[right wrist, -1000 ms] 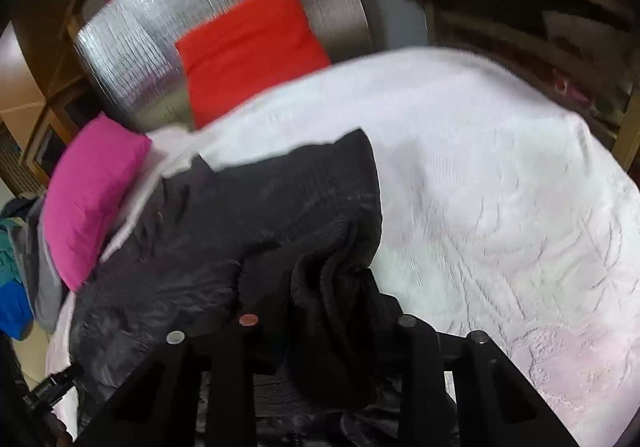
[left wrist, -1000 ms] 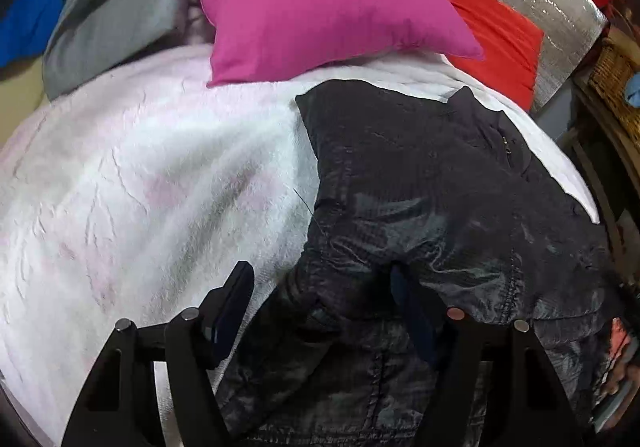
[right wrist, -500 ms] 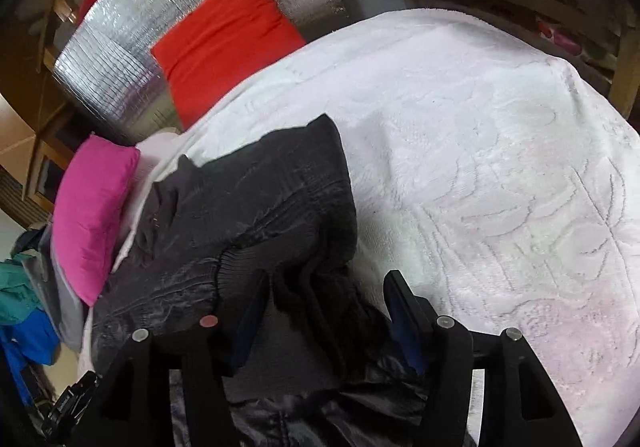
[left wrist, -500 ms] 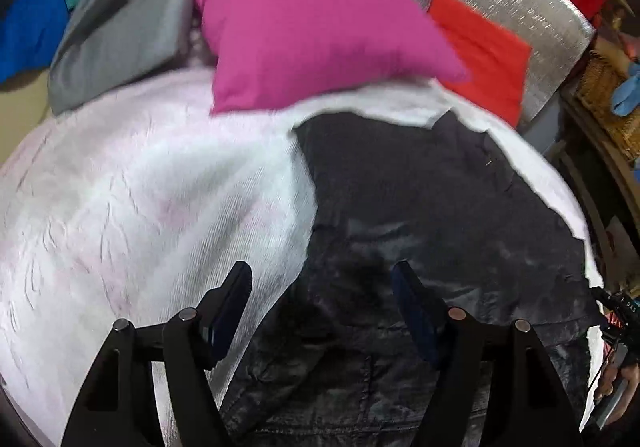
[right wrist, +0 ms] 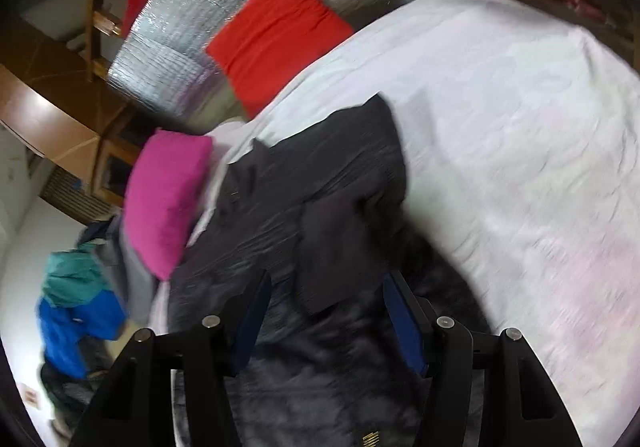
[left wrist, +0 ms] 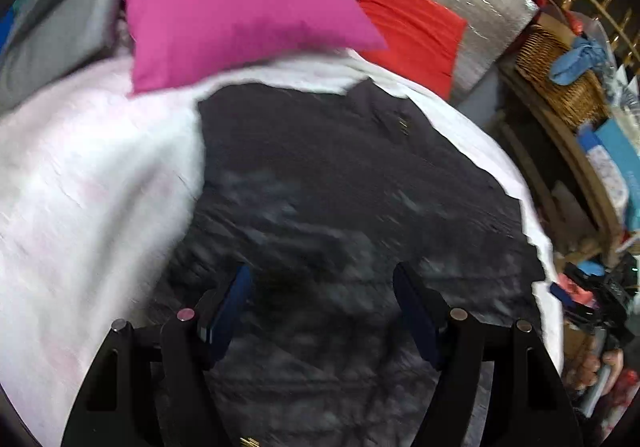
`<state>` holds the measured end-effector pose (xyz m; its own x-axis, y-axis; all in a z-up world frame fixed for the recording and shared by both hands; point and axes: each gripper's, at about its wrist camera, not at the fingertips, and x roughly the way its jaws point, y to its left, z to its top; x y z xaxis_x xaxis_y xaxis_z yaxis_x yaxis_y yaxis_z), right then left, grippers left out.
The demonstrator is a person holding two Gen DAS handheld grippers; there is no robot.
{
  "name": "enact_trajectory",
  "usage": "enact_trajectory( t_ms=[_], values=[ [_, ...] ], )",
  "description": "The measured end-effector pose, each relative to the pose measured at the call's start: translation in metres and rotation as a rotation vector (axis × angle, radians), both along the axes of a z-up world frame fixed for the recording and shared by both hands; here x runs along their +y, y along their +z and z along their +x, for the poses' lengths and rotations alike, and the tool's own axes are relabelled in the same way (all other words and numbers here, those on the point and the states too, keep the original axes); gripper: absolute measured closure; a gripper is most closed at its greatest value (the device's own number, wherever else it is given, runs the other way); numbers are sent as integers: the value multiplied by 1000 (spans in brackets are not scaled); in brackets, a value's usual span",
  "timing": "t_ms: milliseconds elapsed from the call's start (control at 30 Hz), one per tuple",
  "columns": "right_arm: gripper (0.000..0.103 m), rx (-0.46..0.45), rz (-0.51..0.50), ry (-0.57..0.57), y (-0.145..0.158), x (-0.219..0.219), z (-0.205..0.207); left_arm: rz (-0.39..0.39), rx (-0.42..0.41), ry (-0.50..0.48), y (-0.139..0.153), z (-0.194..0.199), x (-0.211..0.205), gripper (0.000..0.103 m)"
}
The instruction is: Fold large clothes
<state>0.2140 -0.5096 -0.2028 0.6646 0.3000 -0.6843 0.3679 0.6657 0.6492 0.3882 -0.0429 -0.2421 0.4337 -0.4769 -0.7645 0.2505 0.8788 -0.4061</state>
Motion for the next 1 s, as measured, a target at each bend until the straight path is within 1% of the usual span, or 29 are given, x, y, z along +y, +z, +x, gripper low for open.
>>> enact_trajectory(
  t_ms=[100, 167, 200, 267, 333, 367, 467, 567, 600, 700, 733, 767, 800, 833, 867, 900, 933, 967, 1000],
  values=[
    [40, 1, 49, -3, -4, 12, -9, -33, 62, -47, -9, -10, -11, 29],
    [34, 20, 92, -7, -14, 20, -8, -59, 101, -64, -14, -14, -16, 29],
    [33, 38, 109, -18, -20, 24, -7, -80, 130, -69, -16, -16, -19, 29],
    [33, 67, 142, -33, -32, 30, -5, -99, 159, -55, -20, -17, -21, 27],
    [33, 77, 174, -48, -43, 33, 0, -113, 175, -10, -24, -15, -21, 25],
    [33, 80, 184, -59, -48, 34, 3, -122, 183, 28, -27, -12, -19, 25],
    [33, 90, 196, -94, -61, 35, 10, -150, 205, 115, -35, 0, -14, 25],
    [33, 97, 277, -154, -79, 25, 14, -202, 243, 185, -47, 14, -8, 25],
    [33, 86, 304, -180, -82, 20, 15, -236, 253, 215, -51, 18, -4, 25],
    [33, 84, 365, -201, -91, 10, 19, -300, 255, 266, -55, 24, 2, 26],
    [39, 88, 373, -211, -93, 8, 18, -318, 254, 279, -56, 26, 3, 28],
    [46, 93, 372, -222, -94, 5, 17, -321, 252, 289, -57, 26, 4, 34],
    [51, 94, 372, -227, -96, 4, 17, -316, 251, 302, -59, 27, 4, 46],
    [55, 89, 373, -230, -97, 4, 17, -317, 255, 309, -61, 29, 6, 52],
    [57, 81, 371, -230, -97, 3, 17, -329, 262, 315, -63, 30, 5, 55],
    [60, 69, 365, -226, -96, 3, 18, -350, 273, 327, -65, 31, 6, 61],
    [66, 49, 360, -219, -94, 4, 18, -365, 279, 340, -66, 31, 8, 67],
    [68, 34, 353, -215, -92, 5, 18, -371, 280, 345, -66, 31, 9, 70],
    [69, 23, 340, -213, -88, 7, 18, -379, 274, 346, -64, 31, 10, 77]
  ],
)
